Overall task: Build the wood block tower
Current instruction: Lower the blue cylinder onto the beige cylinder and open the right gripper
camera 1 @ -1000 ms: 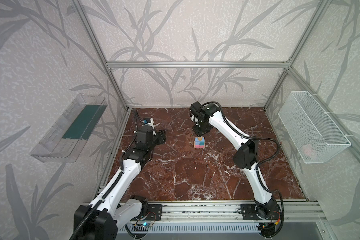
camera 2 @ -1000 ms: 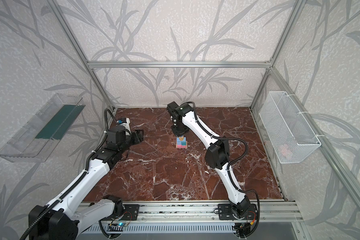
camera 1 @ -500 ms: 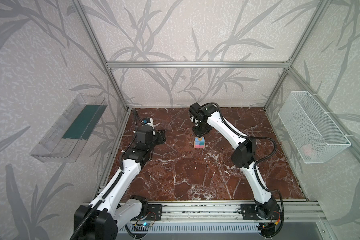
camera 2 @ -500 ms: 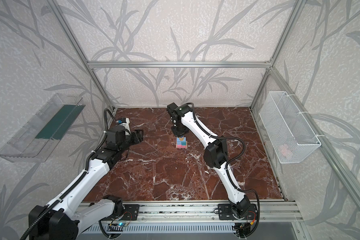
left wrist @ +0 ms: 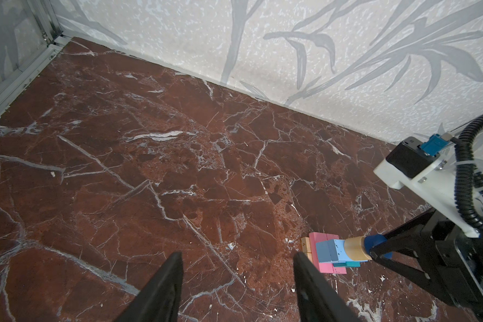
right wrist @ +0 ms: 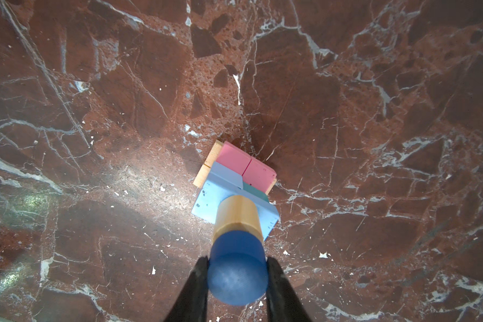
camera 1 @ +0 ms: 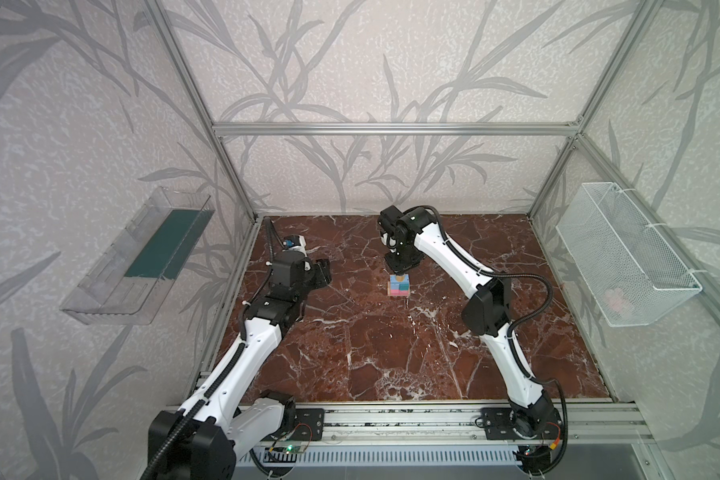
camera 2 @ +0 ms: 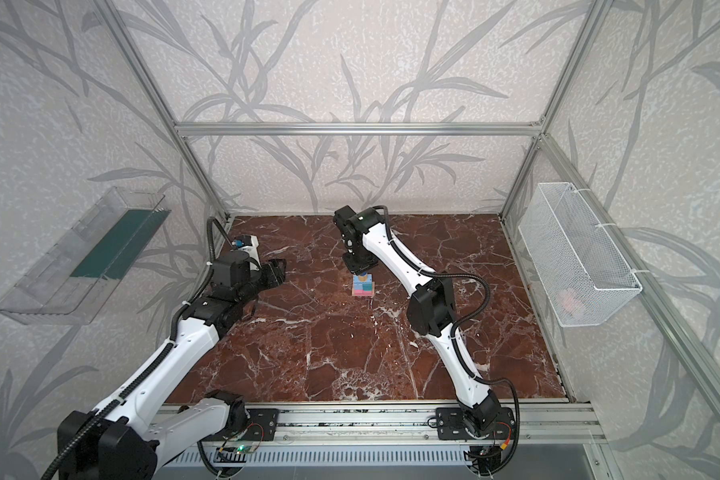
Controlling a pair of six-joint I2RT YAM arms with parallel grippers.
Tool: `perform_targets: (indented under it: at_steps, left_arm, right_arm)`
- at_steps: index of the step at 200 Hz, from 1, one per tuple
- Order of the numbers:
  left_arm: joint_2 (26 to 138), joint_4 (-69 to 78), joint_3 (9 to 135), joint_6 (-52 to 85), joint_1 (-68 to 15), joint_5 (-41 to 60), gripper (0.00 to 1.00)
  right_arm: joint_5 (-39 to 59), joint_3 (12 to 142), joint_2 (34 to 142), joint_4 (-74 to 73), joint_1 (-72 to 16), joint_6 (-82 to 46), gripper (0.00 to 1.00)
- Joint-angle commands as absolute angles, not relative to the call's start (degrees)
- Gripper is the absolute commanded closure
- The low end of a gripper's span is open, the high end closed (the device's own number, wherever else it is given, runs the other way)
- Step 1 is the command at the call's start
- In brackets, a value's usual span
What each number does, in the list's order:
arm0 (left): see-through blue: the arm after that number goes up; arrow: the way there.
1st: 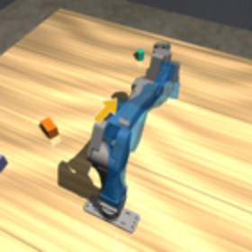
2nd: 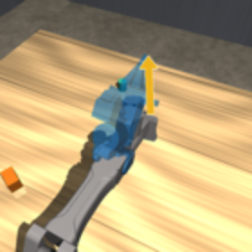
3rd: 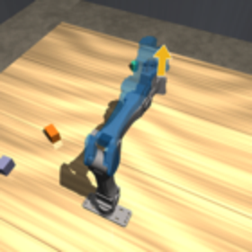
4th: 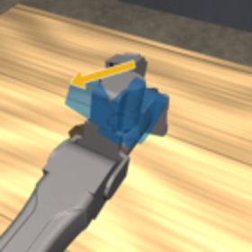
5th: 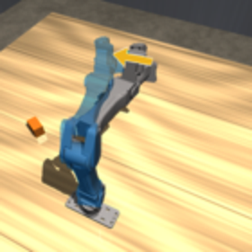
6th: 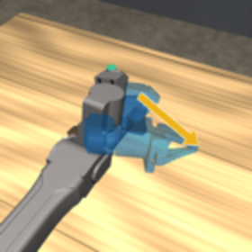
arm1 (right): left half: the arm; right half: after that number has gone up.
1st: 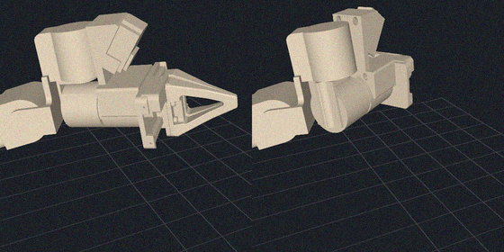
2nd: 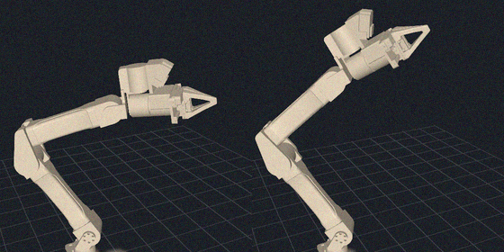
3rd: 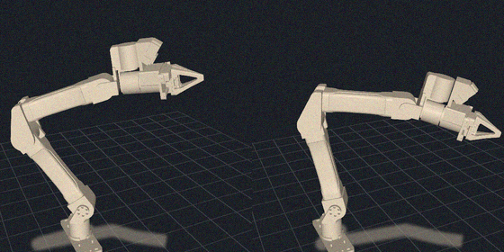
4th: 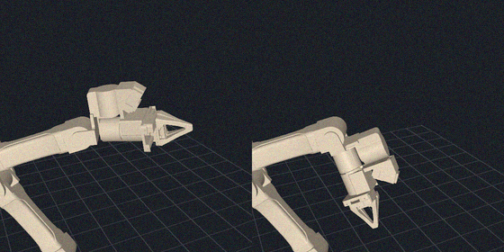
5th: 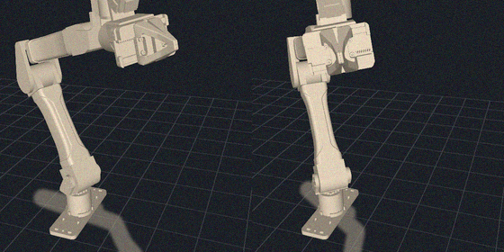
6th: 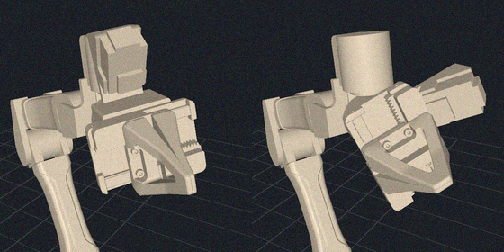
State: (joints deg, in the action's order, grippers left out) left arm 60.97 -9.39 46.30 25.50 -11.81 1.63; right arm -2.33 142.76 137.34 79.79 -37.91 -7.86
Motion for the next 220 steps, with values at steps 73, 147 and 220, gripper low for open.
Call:
perform_targets:
  at_steps: [73, 147, 220]
  left_arm:
    - [60.9, -8.9, 45.5, 26.0, -11.3, 2.4, 0.38]
    - [60.9, -8.9, 45.5, 26.2, -11.1, 2.6, 0.38]
    - [61.0, -8.9, 45.4, 26.3, -11.0, 2.6, 0.38]
  right_arm:
    - [-2.3, 144.0, 138.6, 81.5, -37.6, -7.5, 0.82]
    - [-2.4, 144.1, 138.8, 81.5, -37.5, -7.6, 0.82]
    - [-2.1, 144.0, 139.0, 81.4, -37.4, -7.8, 0.77]
